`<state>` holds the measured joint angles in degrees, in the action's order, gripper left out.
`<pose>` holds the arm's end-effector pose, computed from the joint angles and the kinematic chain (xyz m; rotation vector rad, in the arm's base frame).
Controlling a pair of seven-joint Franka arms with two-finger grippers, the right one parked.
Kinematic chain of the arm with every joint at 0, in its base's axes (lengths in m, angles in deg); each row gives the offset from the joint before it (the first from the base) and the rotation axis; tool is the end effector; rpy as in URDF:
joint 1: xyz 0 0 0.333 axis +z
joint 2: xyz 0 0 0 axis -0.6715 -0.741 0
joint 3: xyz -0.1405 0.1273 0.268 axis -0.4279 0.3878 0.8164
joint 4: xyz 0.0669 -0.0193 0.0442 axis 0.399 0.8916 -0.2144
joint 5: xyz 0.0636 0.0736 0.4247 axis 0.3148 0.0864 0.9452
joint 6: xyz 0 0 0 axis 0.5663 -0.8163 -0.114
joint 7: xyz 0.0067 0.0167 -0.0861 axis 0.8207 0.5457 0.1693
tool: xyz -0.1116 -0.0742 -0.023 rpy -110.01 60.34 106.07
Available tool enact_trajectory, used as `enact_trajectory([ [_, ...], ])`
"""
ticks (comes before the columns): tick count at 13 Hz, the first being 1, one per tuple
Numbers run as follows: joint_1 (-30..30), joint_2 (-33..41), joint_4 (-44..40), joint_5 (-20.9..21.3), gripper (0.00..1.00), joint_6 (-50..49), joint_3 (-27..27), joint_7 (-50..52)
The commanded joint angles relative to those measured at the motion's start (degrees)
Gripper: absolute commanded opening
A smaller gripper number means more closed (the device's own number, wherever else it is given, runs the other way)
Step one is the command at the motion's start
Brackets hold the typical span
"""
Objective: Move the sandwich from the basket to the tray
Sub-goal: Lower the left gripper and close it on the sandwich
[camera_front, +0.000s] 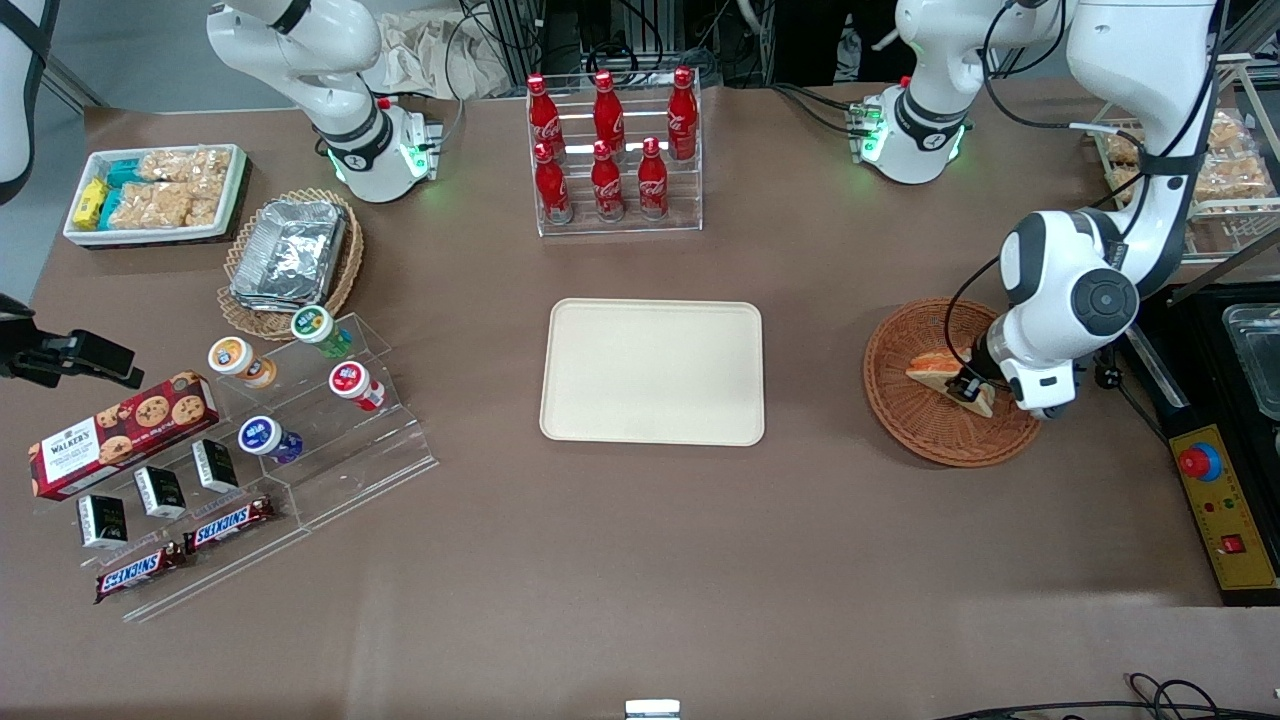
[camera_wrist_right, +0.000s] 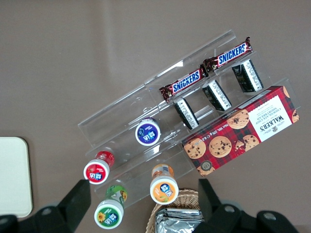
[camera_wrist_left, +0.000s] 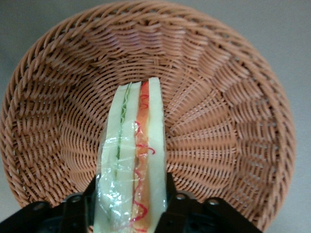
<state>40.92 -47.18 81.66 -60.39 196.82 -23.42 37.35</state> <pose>0.5498 -0.0276 0.2085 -2.7214 -1.4217 0.1532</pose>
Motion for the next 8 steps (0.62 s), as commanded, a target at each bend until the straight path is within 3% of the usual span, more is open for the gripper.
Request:
enact_trajectory([
  [1, -0.2, 1.3, -5.2, -0.3, 0.03, -7.9, -0.4, 0.2],
  [5, -0.7, 0.8, -23.0, 0.1, 0.03, -30.0, -1.0, -2.9],
  [8, -1.5, 0.7, -33.3, 0.4, 0.04, -39.3, -1.3, -7.5],
])
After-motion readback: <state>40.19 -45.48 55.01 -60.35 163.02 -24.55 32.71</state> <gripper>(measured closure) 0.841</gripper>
